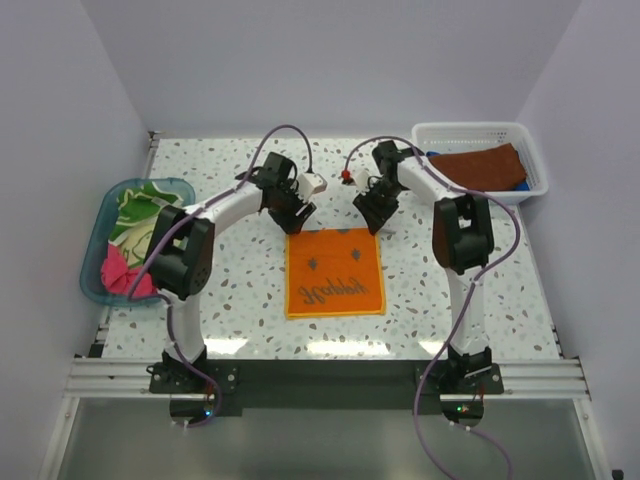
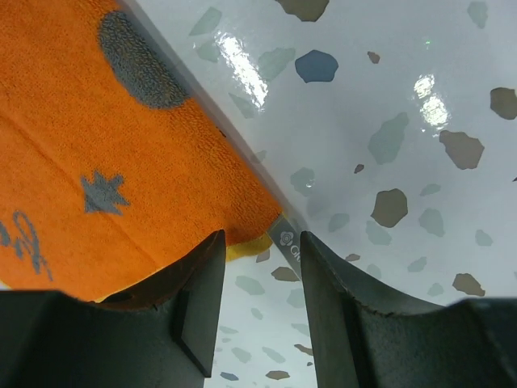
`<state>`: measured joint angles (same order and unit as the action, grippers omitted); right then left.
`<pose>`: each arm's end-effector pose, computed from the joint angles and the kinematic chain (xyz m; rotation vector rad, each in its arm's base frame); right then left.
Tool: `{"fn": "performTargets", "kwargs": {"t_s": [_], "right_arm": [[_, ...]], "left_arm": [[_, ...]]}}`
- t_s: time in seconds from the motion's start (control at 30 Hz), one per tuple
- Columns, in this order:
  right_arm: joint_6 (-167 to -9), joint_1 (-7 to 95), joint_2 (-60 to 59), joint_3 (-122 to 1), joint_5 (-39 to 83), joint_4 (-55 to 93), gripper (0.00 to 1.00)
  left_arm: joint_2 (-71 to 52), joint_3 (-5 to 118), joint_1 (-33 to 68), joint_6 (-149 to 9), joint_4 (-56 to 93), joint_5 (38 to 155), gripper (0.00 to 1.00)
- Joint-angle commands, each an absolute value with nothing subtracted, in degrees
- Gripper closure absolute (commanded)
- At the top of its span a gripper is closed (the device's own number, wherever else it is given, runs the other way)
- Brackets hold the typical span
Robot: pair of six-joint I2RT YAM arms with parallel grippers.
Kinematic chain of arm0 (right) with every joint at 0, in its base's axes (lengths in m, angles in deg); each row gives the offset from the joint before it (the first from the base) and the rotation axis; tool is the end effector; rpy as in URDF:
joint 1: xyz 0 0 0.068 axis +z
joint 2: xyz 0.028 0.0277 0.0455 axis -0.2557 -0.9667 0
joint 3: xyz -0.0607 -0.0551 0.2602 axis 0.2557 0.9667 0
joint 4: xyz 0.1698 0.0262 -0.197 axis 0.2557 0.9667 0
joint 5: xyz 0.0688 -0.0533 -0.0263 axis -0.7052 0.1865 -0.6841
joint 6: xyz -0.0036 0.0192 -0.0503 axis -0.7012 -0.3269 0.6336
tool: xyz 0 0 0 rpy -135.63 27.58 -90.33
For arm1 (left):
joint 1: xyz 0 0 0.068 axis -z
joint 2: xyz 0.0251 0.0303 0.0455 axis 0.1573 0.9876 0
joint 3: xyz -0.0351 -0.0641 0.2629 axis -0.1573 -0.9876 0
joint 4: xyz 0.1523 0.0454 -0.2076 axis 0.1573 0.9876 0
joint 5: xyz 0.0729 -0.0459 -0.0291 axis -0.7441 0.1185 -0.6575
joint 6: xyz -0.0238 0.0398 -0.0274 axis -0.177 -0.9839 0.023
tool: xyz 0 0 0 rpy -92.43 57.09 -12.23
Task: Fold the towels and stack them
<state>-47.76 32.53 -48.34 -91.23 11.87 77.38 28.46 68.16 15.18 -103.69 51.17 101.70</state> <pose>0.4257 0.1474 0.1759 -1.2895 2.6206 0.4236 0.3799 -0.1801 0.1938 1.0986 2.3708 -0.3216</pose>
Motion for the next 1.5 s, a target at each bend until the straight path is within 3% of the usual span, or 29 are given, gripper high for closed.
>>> {"fn": "performTargets", "kwargs": {"t_s": [0.0,0.13,0.53,0.63,0.77,0.83,1.2,1.47], "right_arm": [[-43.21,32.57,-48.21,-95.67,9.31,81.04,0.55],[-41.89,32.66,-50.84,-98.48,7.9,82.89,0.55],[-41.01,33.36,-55.07,-99.63,8.86,84.12,0.63],[-41.01,33.45,-55.95,-99.54,9.13,84.29,0.69],[-40.74,33.8,-56.74,-99.02,10.53,84.74,0.91],[-40.74,33.98,-56.92,-98.49,10.8,84.74,0.96],[-40.92,34.86,-56.74,-96.73,11.5,84.03,0.98],[-41.18,35.21,-55.78,-94.62,13.43,83.07,1.0]], "left_arm": [[28.89,72.1,14.24,-106.98,53.29,105.57,0.34],[30.21,72.9,14.24,-107.51,54.0,105.48,0.39],[32.23,73.69,14.16,-108.3,55.23,106.01,0.41],[32.94,73.6,14.16,-108.3,55.49,106.01,0.42],[33.55,73.6,14.16,-108.39,55.93,105.92,0.44],[33.64,73.6,14.16,-108.48,55.93,105.92,0.47],[35.84,71.76,14.16,-107.86,56.2,104.16,0.6],[37.95,67.63,13.63,-107.86,57.16,100.12,0.64]]}}
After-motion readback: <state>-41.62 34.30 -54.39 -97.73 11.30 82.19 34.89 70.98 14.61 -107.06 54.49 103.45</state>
